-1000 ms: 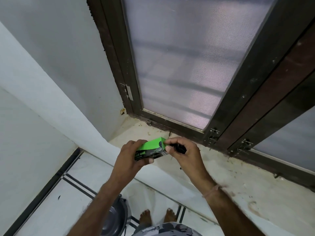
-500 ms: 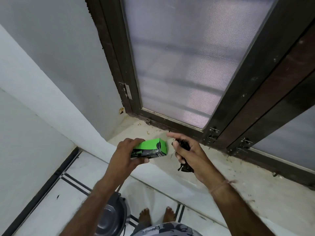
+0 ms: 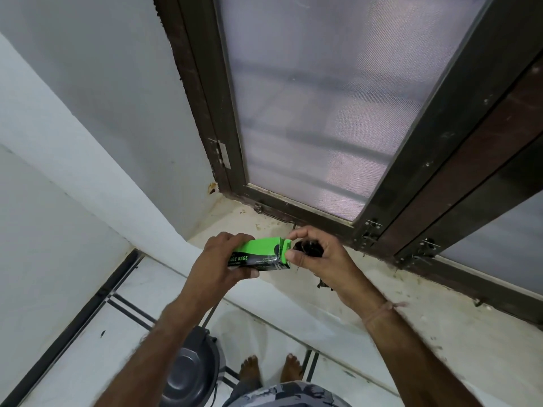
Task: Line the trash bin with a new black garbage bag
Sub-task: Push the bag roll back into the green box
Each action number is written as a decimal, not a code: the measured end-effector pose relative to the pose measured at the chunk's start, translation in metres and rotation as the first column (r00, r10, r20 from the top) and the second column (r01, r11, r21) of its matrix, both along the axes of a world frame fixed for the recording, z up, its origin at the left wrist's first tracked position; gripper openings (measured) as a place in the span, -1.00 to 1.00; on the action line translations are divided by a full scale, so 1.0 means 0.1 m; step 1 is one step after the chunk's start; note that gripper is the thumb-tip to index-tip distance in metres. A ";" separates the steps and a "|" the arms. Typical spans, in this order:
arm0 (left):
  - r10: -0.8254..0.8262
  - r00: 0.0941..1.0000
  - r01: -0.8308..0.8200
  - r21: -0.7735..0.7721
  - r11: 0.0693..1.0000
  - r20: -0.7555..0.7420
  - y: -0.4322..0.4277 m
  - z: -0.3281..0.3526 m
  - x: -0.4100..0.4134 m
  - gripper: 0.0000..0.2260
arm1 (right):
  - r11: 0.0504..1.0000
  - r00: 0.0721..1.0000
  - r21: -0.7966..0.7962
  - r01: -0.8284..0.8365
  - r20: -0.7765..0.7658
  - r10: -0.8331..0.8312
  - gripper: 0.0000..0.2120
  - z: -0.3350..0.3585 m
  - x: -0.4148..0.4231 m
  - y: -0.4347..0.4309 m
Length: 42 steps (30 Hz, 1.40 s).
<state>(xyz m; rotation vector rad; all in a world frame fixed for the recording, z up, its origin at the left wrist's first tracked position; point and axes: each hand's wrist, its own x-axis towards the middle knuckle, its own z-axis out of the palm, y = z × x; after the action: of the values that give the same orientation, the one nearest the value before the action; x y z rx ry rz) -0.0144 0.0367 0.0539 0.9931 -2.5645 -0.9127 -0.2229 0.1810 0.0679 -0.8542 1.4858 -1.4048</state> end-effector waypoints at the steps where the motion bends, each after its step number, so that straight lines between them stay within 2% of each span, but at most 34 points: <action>1: -0.005 1.000 0.005 0.003 1.000 0.002 0.00 0.01 0.00 -0.48 | 1.000 1.000 0.001 -0.004 -0.004 0.004 -0.78 0.00 -0.01 -0.01; 9: -0.028 0.999 0.029 -0.003 1.000 0.037 0.03 0.03 -0.03 -0.49 | 0.996 0.995 0.033 -0.088 -0.054 0.090 -0.84 -0.01 -0.06 -0.05; 13: -0.036 0.998 0.036 0.006 0.999 0.053 0.04 0.02 -0.04 -0.49 | 0.986 0.986 0.044 -0.161 -0.047 0.163 -0.81 0.00 -0.08 -0.04; 15: -0.033 0.998 0.033 0.013 0.999 0.053 0.03 0.01 -0.04 -0.49 | 0.988 0.987 0.059 -0.145 -0.061 0.149 -0.81 0.01 -0.08 -0.05; 19: -0.015 1.000 0.015 0.018 1.000 0.017 0.02 -0.01 -0.04 -0.51 | 0.998 1.000 0.054 0.009 -0.007 -0.009 -0.80 -0.04 -0.07 -0.05; 21: -0.021 1.000 0.021 0.011 1.000 0.020 0.02 -0.01 -0.06 -0.52 | 0.997 0.999 0.068 0.035 0.004 -0.035 -0.77 -0.06 -0.07 -0.04; 27: -0.017 0.999 0.017 0.000 1.000 0.042 0.01 0.00 -0.10 -0.52 | 0.996 1.000 0.084 -0.022 -0.014 0.023 -0.80 -0.07 -0.09 -0.03; 32: -0.023 0.999 0.023 0.010 1.000 0.048 0.00 0.01 -0.12 -0.52 | 0.984 0.985 0.125 -0.126 -0.106 0.139 -0.77 0.00 -0.16 -0.03; 36: -0.024 0.998 0.023 0.006 1.000 0.054 -0.01 0.01 -0.11 -0.51 | 0.978 0.971 0.146 -0.151 -0.163 0.174 -0.85 0.06 -0.20 -0.05; 42: -0.025 0.999 0.026 -0.005 1.000 0.038 0.00 0.00 -0.12 -0.52 | 0.988 0.995 0.149 -0.026 -0.096 0.040 -0.88 0.01 -0.14 -0.08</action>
<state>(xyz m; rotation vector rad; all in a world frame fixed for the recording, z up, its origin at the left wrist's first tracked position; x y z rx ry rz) -0.0260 0.0363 0.0540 0.9876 -2.6152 -0.9014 -0.2366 0.1731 0.0686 -0.8614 1.6217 -1.2267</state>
